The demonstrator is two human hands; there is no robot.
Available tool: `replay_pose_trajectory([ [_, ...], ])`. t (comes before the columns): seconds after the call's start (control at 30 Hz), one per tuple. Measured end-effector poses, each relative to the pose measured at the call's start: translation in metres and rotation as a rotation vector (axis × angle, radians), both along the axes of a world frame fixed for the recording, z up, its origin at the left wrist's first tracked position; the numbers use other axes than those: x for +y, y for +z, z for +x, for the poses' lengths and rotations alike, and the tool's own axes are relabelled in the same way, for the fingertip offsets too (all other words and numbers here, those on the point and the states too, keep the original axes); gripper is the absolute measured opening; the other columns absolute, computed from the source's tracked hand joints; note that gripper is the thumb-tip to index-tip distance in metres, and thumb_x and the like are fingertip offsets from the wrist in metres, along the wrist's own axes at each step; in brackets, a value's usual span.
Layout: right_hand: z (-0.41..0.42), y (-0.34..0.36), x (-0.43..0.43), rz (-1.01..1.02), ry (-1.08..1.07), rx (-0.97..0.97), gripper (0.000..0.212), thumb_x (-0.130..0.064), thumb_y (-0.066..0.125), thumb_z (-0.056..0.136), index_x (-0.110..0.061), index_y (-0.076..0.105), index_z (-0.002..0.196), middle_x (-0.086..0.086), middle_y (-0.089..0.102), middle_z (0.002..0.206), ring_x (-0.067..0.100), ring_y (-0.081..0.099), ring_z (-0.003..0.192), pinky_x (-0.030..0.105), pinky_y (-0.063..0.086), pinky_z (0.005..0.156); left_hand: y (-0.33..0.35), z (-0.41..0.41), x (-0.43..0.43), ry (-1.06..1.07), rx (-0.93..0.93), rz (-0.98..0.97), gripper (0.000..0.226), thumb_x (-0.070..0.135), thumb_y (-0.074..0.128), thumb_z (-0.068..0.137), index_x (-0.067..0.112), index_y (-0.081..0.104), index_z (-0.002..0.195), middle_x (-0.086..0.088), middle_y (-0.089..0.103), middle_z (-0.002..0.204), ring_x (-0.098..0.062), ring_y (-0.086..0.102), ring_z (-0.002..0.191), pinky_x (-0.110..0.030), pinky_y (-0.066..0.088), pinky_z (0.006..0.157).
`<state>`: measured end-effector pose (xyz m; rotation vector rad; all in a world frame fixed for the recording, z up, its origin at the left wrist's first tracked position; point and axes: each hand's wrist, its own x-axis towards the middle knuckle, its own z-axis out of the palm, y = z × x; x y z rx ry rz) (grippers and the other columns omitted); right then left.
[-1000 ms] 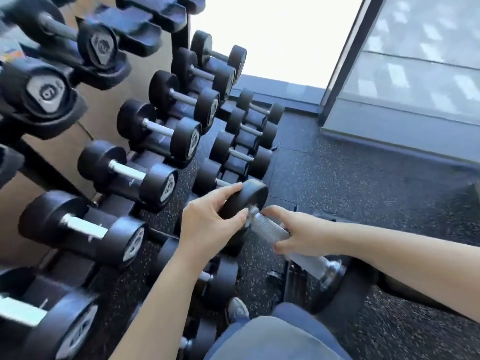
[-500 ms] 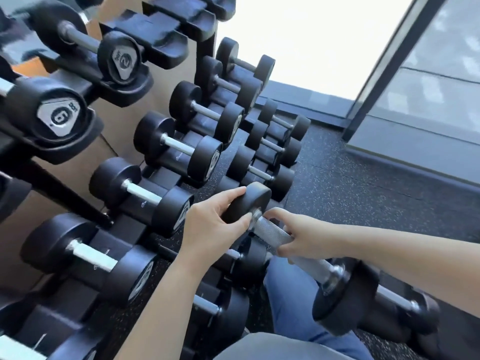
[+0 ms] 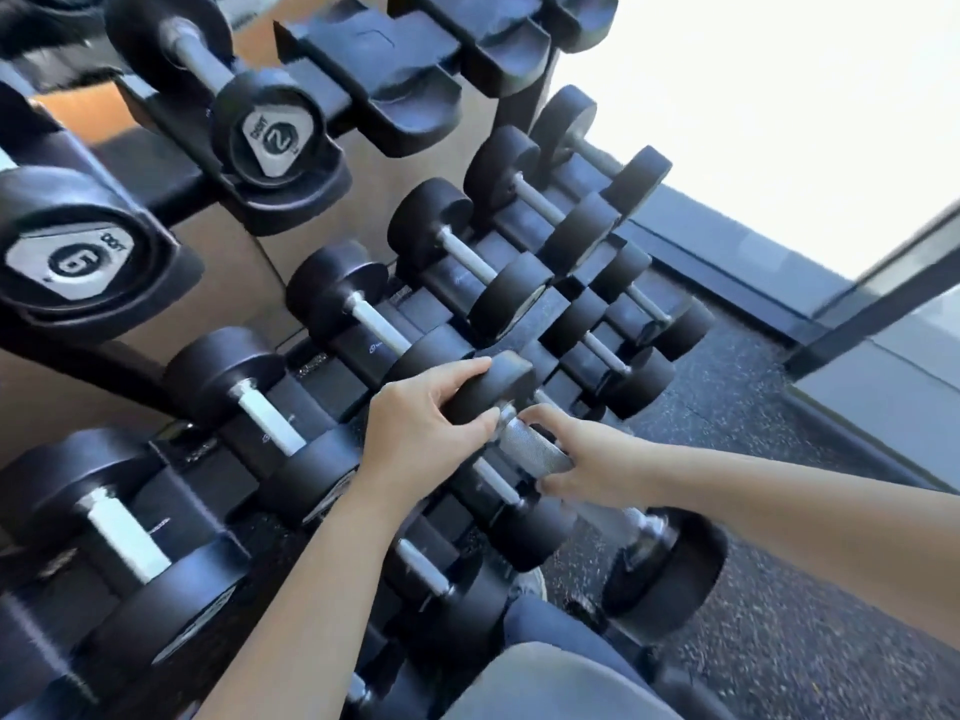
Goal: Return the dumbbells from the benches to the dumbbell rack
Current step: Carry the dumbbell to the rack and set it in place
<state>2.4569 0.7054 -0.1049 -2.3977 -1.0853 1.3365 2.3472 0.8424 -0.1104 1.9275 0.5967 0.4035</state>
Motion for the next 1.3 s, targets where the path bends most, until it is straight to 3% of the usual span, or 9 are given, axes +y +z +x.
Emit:
replay_pose_trajectory([
  [0.17,0.060,0.007,0.002,-0.004,0.054,-0.022,0.062,-0.017,0.056,0.088,-0.029,0.021,0.138,0.007,0.061,0.102,0.021,0.061,0.081,0.035,0.050,0.075,-0.001,0.051,-0.004,0.065,-0.003,-0.051,0.043,0.011,0.076,0.069,0.022,0.066,0.109,0.013,0.067,0.105,0.008,0.058,0.098,-0.014,0.044,0.088],
  [0.33,0.085,0.006,-0.002,0.015,0.071,-0.025,0.061,-0.018,0.057,0.086,-0.028,0.023,0.136,0.007,0.060,0.103,0.023,0.063,0.085,0.038,0.052,0.083,-0.004,0.073,-0.008,0.081,-0.007,-0.051,0.043,0.016,0.077,0.067,0.025,0.066,0.108,0.014,0.067,0.104,0.005,0.059,0.099,-0.021,0.045,0.091],
  [0.43,0.089,0.003,-0.001,0.021,0.072,-0.026,0.060,-0.017,0.056,0.085,-0.028,0.025,0.135,0.005,0.058,0.093,0.022,0.058,0.080,0.035,0.051,0.081,-0.007,0.076,-0.009,0.088,0.010,-0.047,0.043,0.019,0.076,0.066,0.028,0.065,0.107,0.019,0.066,0.102,0.008,0.058,0.099,-0.017,0.043,0.091],
  [0.63,0.079,-0.004,0.009,-0.009,0.120,0.016,0.058,-0.017,0.057,0.084,-0.026,0.027,0.133,0.005,0.062,0.091,0.019,0.057,0.078,0.029,0.045,0.068,-0.009,0.059,-0.006,0.132,0.032,-0.070,0.042,0.016,0.076,0.068,0.028,0.065,0.106,0.025,0.063,0.099,0.015,0.055,0.097,-0.004,0.038,0.085],
  [0.7,0.072,-0.006,0.014,-0.003,0.136,0.022,0.058,-0.018,0.058,0.085,-0.027,0.027,0.133,0.008,0.066,0.095,0.018,0.057,0.078,0.028,0.045,0.072,-0.010,0.049,-0.004,0.155,0.036,-0.079,0.041,0.016,0.076,0.068,0.030,0.065,0.106,0.030,0.060,0.096,0.017,0.054,0.098,-0.002,0.037,0.084],
  [0.83,0.053,-0.010,0.019,0.014,0.149,0.002,0.060,-0.021,0.058,0.085,-0.028,0.025,0.134,0.007,0.064,0.094,0.018,0.055,0.077,0.030,0.045,0.073,-0.011,0.027,0.002,0.160,0.015,-0.085,0.043,0.012,0.076,0.069,0.029,0.065,0.106,0.030,0.060,0.097,0.013,0.055,0.099,-0.005,0.038,0.087],
  [0.97,0.032,-0.009,0.018,0.018,0.093,0.021,0.059,-0.023,0.058,0.086,-0.031,0.024,0.134,0.003,0.062,0.089,0.018,0.058,0.077,0.033,0.049,0.077,-0.013,0.013,0.008,0.103,-0.013,-0.103,0.043,0.012,0.076,0.068,0.037,0.064,0.101,0.024,0.063,0.101,0.006,0.057,0.102,-0.017,0.042,0.092],
  [1.1,0.022,-0.010,0.009,0.036,0.053,0.021,0.059,-0.022,0.058,0.086,-0.028,0.025,0.134,-0.001,0.059,0.084,0.014,0.056,0.069,0.029,0.047,0.070,-0.014,0.009,0.006,0.053,-0.011,-0.112,0.042,0.015,0.076,0.067,0.041,0.063,0.097,0.024,0.063,0.100,0.009,0.056,0.101,-0.013,0.041,0.091],
  [1.3,0.032,-0.010,-0.017,0.048,0.005,0.012,0.061,-0.022,0.060,0.085,-0.027,0.025,0.135,0.006,0.060,0.099,0.018,0.055,0.076,0.032,0.047,0.075,-0.016,0.028,-0.010,-0.020,-0.009,-0.090,0.041,0.015,0.077,0.067,0.037,0.065,0.098,0.029,0.064,0.092,0.009,0.058,0.098,-0.010,0.041,0.088],
])
